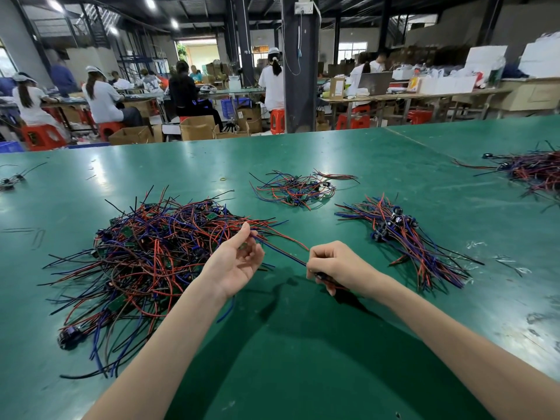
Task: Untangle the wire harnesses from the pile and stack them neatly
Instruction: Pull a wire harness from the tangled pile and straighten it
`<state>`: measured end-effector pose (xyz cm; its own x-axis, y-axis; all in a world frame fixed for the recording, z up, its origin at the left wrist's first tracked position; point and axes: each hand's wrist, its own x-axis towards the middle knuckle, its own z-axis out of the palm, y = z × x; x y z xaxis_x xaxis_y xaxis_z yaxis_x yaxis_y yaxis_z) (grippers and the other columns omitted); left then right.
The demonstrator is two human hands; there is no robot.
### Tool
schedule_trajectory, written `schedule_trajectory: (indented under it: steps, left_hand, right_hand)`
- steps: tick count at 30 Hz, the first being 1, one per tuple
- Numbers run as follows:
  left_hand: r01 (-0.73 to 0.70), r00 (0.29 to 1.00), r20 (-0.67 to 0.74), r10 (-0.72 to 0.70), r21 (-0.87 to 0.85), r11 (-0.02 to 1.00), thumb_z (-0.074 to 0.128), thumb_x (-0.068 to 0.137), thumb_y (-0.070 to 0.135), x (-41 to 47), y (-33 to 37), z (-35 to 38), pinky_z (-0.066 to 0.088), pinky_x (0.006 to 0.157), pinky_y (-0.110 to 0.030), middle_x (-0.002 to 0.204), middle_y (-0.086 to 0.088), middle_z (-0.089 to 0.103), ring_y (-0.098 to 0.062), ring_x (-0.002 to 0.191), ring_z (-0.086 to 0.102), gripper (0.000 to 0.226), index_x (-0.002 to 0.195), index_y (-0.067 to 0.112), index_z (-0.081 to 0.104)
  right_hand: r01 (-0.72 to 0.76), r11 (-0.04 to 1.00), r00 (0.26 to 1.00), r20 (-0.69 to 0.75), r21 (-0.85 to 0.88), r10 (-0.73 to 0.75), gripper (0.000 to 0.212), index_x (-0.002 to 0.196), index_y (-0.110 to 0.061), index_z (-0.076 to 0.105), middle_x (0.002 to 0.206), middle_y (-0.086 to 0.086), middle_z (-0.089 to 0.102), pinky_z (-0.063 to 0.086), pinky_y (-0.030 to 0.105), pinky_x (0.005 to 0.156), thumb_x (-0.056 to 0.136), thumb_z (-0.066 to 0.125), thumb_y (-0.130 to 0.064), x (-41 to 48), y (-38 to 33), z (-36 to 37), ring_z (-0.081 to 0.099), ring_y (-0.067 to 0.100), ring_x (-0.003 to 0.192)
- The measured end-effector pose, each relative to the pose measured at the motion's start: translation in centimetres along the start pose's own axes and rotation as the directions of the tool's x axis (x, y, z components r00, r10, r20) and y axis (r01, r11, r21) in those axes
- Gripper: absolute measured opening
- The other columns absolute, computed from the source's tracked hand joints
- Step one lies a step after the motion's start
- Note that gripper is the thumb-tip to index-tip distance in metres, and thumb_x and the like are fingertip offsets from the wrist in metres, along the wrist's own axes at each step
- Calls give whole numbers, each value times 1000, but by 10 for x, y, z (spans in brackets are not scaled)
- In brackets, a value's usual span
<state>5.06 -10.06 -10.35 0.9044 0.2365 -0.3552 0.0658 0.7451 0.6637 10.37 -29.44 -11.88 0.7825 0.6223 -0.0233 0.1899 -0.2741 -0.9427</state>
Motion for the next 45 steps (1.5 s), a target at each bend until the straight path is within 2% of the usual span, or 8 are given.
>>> schedule_trajectory:
  steps: [4,8,13,19,24,30,37,45]
  left_hand:
    - [20,995,93,-21,5,1000,53,94,28,-3,-2,1,57,53,-24,89,-10,64,-24,67,71,28,83,2,55]
    - [60,988,138,-66,47,997,44,98,29,-9,0,1,56,49,-24,86,-8,73,-20,68,72,32,120,5,50]
    - [145,979,126,-160,123,982,47,97,24,-13,-5,6,50,40,-17,77,-9,73,-11,54,69,29,79,1,53]
    - [187,972,111,-207,163,969,51,95,23,-15,-7,7,45,35,-13,66,-6,70,-4,42,61,28,73,7,50]
    - [-147,988,80,131,249,957,46,99,20,-10,-7,7,50,41,-17,67,-7,71,-12,52,67,21,83,6,45]
    - [-527,830,128,542,495,690,46,100,17,0,-12,-3,53,42,-28,86,-11,69,-19,61,70,25,77,12,36]
    - [-610,591,420,689,791,41,48,99,16,7,-19,-15,52,38,-32,81,5,64,-6,54,64,30,73,23,34]
    - [-584,587,415,695,812,9,50,98,20,10,-18,-20,54,42,-33,73,-1,63,-17,58,64,29,72,23,37]
  right_hand:
    - [4,1000,1000,-10,-7,-4,23,52,-15,59,51,5,51,35,18,35,74,56,-10,-1,1,-1,41,14,34]
    - [10,1000,1000,-10,-27,-10,26,55,-12,59,52,6,51,35,17,35,79,55,-4,-1,-1,-1,42,12,33]
    - [24,998,1000,-16,-58,-25,25,57,-11,58,50,2,52,35,17,35,81,54,-2,-2,-3,0,42,12,34]
    - [60,995,998,21,-84,-59,20,59,-13,61,49,-1,51,39,21,38,78,57,-7,-3,-5,3,41,12,38]
    - [51,990,999,-8,-135,-53,23,58,-12,59,49,0,51,38,21,37,80,57,-5,-3,-5,0,42,11,36]
    - [8,998,999,52,65,-12,25,54,-14,59,53,7,52,37,21,37,77,58,-7,-5,-8,3,40,15,38]
    - [-16,960,982,183,279,-37,17,54,-14,55,65,4,64,40,20,37,71,55,-12,-9,-14,12,52,11,52]
    - [-46,958,982,191,283,-9,36,55,-11,52,64,4,62,39,20,37,86,47,5,-12,-17,12,52,11,51]
